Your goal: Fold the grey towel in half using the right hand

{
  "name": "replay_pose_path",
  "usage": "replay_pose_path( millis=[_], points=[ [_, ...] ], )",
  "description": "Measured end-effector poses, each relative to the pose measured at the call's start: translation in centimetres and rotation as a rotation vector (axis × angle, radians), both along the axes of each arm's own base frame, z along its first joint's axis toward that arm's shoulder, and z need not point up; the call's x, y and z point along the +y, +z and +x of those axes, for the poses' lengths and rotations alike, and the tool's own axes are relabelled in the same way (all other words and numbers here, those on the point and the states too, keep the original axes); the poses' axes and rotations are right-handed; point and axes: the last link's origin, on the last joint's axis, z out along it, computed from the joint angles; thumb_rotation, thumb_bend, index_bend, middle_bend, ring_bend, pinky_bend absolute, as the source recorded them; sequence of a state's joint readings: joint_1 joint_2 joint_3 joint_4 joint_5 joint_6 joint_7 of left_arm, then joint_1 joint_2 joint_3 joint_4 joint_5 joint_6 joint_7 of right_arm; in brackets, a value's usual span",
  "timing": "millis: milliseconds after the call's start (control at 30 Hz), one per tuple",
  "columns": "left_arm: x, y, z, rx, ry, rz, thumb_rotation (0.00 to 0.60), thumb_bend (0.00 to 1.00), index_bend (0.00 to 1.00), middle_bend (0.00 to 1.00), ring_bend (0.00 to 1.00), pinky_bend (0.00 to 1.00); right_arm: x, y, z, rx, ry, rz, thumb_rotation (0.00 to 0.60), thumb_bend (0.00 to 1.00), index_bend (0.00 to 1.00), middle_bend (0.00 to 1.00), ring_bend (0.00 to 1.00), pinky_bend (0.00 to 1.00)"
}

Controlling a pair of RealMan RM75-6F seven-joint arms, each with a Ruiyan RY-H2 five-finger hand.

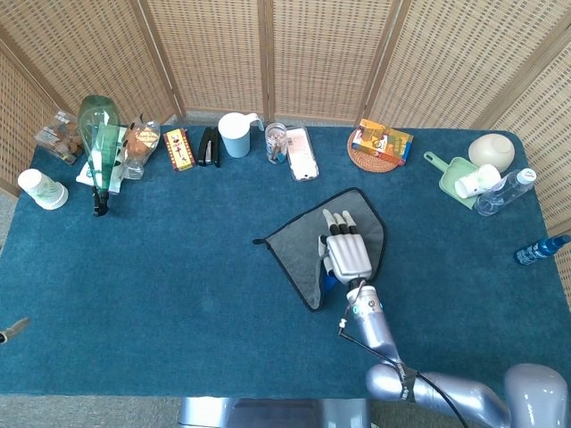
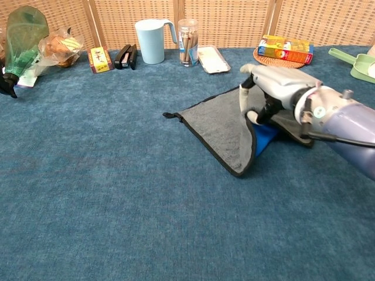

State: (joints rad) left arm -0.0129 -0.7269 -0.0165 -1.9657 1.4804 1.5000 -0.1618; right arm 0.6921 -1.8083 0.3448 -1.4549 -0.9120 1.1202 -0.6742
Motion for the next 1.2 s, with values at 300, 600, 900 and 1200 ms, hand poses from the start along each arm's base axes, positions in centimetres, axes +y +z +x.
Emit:
replay_pose_path(
  millis=[300, 600, 900, 1200],
  points=[
    [0.4, -0.1, -0.1, -0.004, 0.006, -0.01, 0.6, 0.08, 0.0, 0.0, 0.0, 0.0, -0.3, -0.4, 1.8, -0.012, -0.005, -0.046, 0.6, 0.62, 0.72, 0.0, 0.0, 0.06],
    [0.4, 0.0, -0.2, -0.01, 0.009, -0.007, 0.6, 0.08, 0.0, 0.0, 0.0, 0.0, -1.0, -1.2, 2.6, 0.002, -0.021, -0.112, 0.6, 0.61, 0.72, 0.0, 0.0, 0.06],
    [0.3, 0.3, -0.3, -0.019, 0.01, -0.004, 0.6, 0.08, 0.0, 0.0, 0.0, 0.0, -1.7, -1.6, 3.2, 0.017, -0.025, -0.176, 0.6, 0.6, 0.72, 0.0, 0.0, 0.06],
    [0.2, 0.5, -0.3, -0.03, 0.008, -0.003, 0.6, 0.08, 0.0, 0.0, 0.0, 0.0, -1.5, -2.4, 3.3, 0.014, -0.021, -0.191, 0.6, 0.55, 0.69, 0.0, 0.0, 0.06]
  ],
)
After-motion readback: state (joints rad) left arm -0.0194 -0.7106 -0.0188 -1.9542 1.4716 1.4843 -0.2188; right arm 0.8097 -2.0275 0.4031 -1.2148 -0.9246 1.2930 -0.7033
